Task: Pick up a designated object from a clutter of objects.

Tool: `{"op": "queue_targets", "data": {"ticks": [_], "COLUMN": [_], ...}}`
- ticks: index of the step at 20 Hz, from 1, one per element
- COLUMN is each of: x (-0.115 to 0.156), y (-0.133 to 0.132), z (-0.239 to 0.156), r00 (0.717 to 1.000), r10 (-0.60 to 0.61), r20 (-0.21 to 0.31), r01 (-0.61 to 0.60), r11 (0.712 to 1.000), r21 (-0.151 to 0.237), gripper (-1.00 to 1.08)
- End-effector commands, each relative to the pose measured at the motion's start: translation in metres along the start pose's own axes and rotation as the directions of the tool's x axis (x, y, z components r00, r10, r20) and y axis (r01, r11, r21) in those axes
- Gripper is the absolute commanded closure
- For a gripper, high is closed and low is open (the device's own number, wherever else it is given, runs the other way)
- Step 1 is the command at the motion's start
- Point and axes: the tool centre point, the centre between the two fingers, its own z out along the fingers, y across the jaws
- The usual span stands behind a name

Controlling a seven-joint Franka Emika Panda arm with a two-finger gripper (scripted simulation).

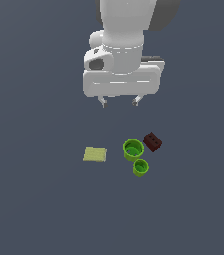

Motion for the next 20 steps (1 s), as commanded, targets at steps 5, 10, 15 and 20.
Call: {"op": "queue_targets", "data": {"ticks": [5,10,15,20], "x": [0.0,0.002,0.004,0.005], "y": [0.001,-0.007,-0.024,-0.051], "z": [-0.001,0.01,0.037,0.079], "r00": [1.0,1.0,0.998,0.989], "r10": [0.001,-0.02,-0.067,-0.145], "r20": [0.0,0.003,0.01,0.021], "r01": [-0.001,0.02,0.068,0.145], "r11": [1.0,1.0,0.998,0.989], "r21": [0.0,-0.005,-0.014,-0.023], "gripper": [-0.92,-0.92,-0.92,-0.92]}}
